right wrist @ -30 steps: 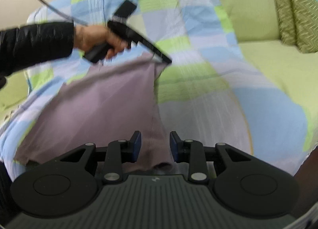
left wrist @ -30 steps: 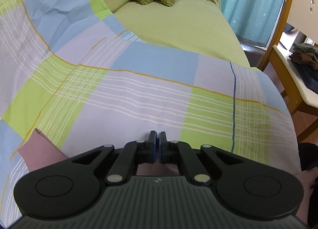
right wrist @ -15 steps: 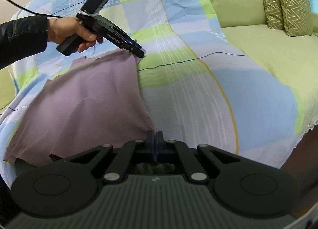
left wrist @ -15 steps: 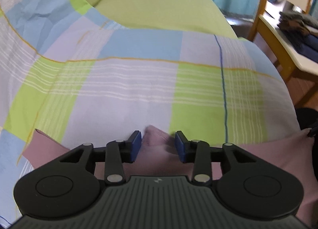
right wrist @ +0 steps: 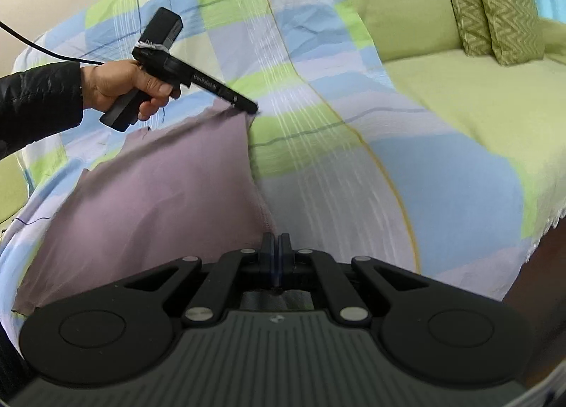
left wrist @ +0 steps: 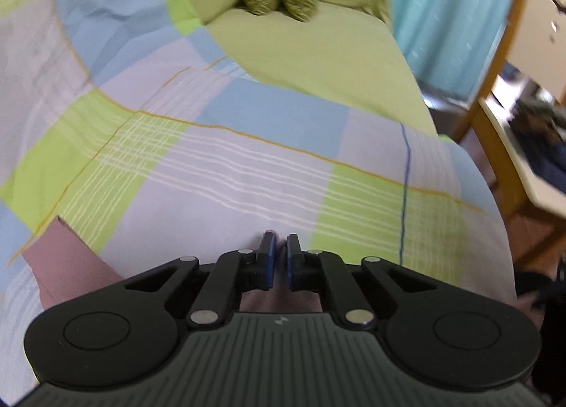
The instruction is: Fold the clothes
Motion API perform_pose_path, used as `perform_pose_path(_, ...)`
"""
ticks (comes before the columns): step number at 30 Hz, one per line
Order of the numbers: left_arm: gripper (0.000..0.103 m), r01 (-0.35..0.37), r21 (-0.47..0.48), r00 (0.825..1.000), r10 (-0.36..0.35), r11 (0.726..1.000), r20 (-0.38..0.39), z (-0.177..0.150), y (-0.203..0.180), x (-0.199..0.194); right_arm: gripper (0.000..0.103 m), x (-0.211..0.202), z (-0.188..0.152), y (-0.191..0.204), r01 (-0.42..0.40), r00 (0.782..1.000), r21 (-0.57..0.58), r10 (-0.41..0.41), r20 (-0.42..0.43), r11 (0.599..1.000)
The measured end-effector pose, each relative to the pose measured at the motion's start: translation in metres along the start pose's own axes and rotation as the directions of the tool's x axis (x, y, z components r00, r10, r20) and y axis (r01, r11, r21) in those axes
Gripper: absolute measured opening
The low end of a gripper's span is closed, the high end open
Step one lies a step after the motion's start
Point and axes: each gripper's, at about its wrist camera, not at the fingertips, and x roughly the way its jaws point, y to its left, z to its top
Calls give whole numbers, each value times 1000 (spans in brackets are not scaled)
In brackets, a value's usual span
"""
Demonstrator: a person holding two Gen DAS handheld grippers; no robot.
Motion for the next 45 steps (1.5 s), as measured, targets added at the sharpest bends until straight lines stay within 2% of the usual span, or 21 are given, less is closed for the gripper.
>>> perform_pose_path(5, 3, 6, -150, 999, 3, 989, 53, -4, 9, 4, 1, 5, -5, 4, -48, 996, -16, 47, -77, 999)
perform_pose_path(7, 1, 13, -169, 997, 0, 986, 76, -4, 10, 4, 1, 3, -6, 9, -87, 992, -48, 83, -94, 995)
perform_pose_path(8, 1, 14, -163, 997, 0, 987, 82, -2, 9, 5, 1, 2, -6, 9, -124, 988, -46, 119, -99, 991)
perform_pose_path(10, 1, 13, -146, 997, -1, 989, 83, 0, 6, 5, 0, -1, -4, 8, -139, 987, -35, 136, -87, 990)
perform_pose_path(14, 2, -1, -69, 996, 7, 998, 86, 3, -4, -11, 0, -9, -2, -2, -83, 996, 17, 83, -40, 996)
perform_pose_path(17, 4, -14, 1, 997, 14, 1000, 77, -6, -12, -29, 0, -8, -2, -9, -70, 997, 50, 72, -31, 996)
perform_pose_path(19, 4, -32, 64, 999, 29, 997, 39, -16, -22, -35, 0, -3, -3, -5, -102, 993, 39, 105, -63, 994)
perform_pose_path(21, 4, -21, 123, 1000, 23, 992, -12, -25, -32, -33, 0, -1, -5, 0, -83, 994, 5, 83, -69, 997)
perform_pose_path(23, 4, -18, 161, 999, 26, 987, -48, -33, -41, -24, 0, -1, -5, -7, -71, 995, 48, 74, -59, 996)
perform_pose_path(26, 4, -30, 173, 999, 36, 985, -32, -36, -50, -10, 0, -3, -4, -13, -36, 999, 86, 39, -38, 996)
perform_pose_path(29, 4, -61, 140, 998, 60, 988, 11, -30, -52, 1, 1, -1, -5, -14, 18, 999, 119, -13, -48, 993)
perform_pose_path(31, 5, -73, 123, 997, 69, 990, 39, -26, -52, -1, 3, -5, -6, -14, 25, 999, 132, -19, -43, 991)
perform_pose_path(34, 5, -81, 95, 994, 73, 992, 81, -28, -53, -23, 5, -15, -5, -9, 7, 1000, 109, -7, -4, 994)
perform_pose_path(36, 6, -104, 82, 990, 95, 991, 103, -38, -55, -46, 8, -17, -4, -3, -33, 999, 80, 32, 19, 996)
perform_pose_path(40, 8, -159, 16, 978, 155, 987, 137, -78, -62, -97, 17, 3, -2, 14, -185, 983, 13, 185, -16, 983)
perform_pose_path(41, 9, -183, -16, 973, 183, 983, 142, -95, -66, -114, 19, 9, -3, 17, -198, 980, -3, 198, -37, 980)
perform_pose_path(42, 12, -204, -46, 967, 208, 978, 147, -110, -70, -129, 19, 14, -5, 18, -202, 978, -13, 201, -56, 979)
perform_pose_path(43, 19, -220, -71, 962, 229, 973, 151, -122, -71, -141, 18, 15, -4, 17, -167, 984, -13, 166, -59, 986)
perform_pose_path(45, 26, -288, -153, 938, 311, 945, 154, -165, -82, -178, 16, 14, -2, 14, -70, 996, -5, 70, -53, 998)
